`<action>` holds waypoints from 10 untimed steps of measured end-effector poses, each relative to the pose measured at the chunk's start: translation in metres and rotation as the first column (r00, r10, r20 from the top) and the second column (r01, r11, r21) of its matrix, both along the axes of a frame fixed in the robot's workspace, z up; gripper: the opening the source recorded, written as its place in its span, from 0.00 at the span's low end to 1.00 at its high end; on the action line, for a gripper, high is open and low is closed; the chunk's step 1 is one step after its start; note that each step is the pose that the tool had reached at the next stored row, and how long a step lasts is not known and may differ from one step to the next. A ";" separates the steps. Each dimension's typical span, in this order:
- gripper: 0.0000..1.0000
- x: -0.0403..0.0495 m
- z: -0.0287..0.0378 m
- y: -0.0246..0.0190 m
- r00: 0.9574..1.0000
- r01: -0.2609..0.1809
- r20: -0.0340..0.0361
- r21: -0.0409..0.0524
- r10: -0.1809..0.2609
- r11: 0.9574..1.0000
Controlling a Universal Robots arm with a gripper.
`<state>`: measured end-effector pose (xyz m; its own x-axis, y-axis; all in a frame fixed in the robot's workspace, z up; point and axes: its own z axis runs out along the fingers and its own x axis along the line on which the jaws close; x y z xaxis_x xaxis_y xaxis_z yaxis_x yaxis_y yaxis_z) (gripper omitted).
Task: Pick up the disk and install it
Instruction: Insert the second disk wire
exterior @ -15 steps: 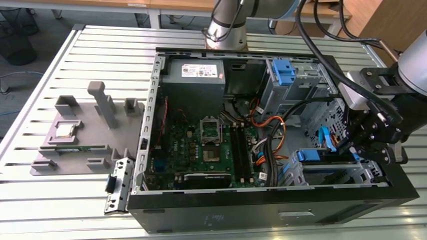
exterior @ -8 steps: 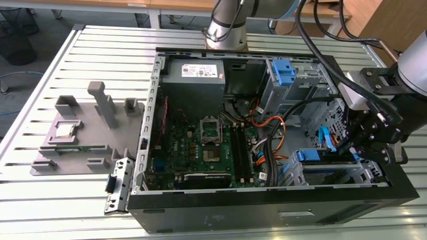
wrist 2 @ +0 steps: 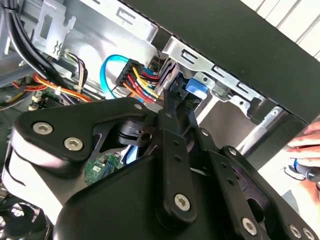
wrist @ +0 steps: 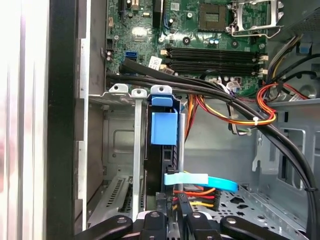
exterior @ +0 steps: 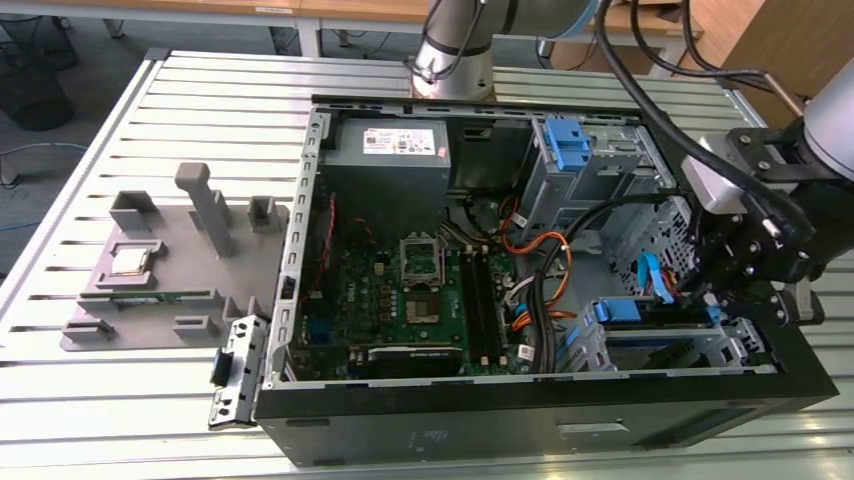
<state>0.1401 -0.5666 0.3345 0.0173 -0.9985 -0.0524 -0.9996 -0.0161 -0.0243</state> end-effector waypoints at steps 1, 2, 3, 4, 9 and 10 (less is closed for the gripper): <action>0.23 0.0000 0.0032 0.0000 1.000 0.000 0.000 0.000 0.000 1.000; 0.23 0.0000 0.0069 0.0000 1.000 0.000 0.000 0.000 0.000 1.000; 0.23 0.0000 0.0104 0.0000 1.000 0.000 0.000 0.000 0.000 1.000; 0.23 0.0000 0.0131 0.0000 1.000 0.000 0.000 0.000 0.000 1.000; 0.23 0.0000 0.0213 0.0000 1.000 0.000 0.000 0.000 0.000 1.000; 0.23 0.0000 0.0227 0.0000 1.000 0.000 0.000 0.000 0.000 1.000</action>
<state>0.1401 -0.5666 0.3572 0.0173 -0.9985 -0.0522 -0.9996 -0.0161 -0.0242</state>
